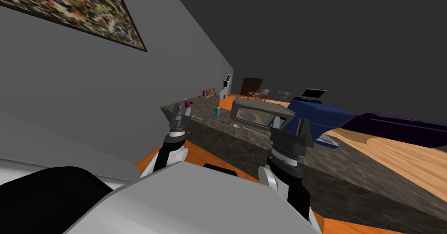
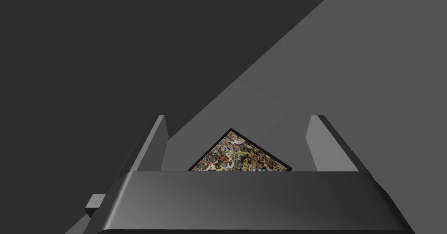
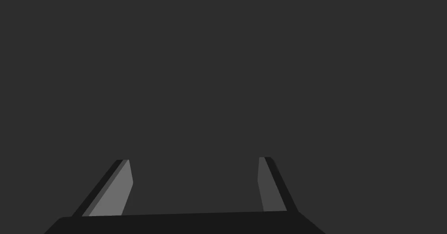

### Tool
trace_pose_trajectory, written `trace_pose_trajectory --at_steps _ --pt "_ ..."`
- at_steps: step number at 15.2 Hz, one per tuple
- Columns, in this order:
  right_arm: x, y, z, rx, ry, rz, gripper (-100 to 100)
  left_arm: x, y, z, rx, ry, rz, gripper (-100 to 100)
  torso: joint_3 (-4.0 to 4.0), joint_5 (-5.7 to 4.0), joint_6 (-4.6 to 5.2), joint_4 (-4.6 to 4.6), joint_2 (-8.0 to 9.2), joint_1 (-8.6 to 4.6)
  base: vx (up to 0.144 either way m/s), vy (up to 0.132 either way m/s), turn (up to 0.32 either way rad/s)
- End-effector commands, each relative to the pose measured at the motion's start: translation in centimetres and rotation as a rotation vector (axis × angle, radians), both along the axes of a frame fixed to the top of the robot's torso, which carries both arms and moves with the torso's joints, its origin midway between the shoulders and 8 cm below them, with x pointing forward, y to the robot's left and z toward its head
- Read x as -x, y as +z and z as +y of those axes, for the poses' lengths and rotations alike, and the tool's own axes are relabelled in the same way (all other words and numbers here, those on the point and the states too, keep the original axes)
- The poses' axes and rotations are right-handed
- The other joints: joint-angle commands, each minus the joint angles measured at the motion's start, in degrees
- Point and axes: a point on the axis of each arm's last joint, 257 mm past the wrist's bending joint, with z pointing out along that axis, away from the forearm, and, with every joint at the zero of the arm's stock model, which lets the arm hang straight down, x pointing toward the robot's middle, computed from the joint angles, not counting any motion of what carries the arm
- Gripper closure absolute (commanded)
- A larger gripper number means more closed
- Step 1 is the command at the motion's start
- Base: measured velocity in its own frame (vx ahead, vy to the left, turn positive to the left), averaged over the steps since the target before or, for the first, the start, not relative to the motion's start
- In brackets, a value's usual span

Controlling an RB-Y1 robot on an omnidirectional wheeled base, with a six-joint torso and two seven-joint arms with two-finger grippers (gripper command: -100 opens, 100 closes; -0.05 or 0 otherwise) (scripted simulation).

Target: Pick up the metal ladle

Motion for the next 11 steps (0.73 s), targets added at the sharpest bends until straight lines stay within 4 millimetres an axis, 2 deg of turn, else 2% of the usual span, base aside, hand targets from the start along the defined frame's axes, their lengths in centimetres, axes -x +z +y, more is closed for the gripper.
trace_pose_trajectory --at_steps 1,11 --pt "-0.3 -0.3 0.6 0.029 0.017 0.009 -100 0.0 0.0 0.0 0.000 0.000 0.000 0 0.00 0.00 0.00 0.00 0.00 0.00 0.003 0.007 0.046" --pt "-2.4 -3.4 5.2 0.236 0.134 0.081 -100 0.0 0.0 0.0 0.000 0.000 0.000 0 -0.08 0.03 -0.04 -0.03 -0.13 0.14 0.021 0.029 0.119"
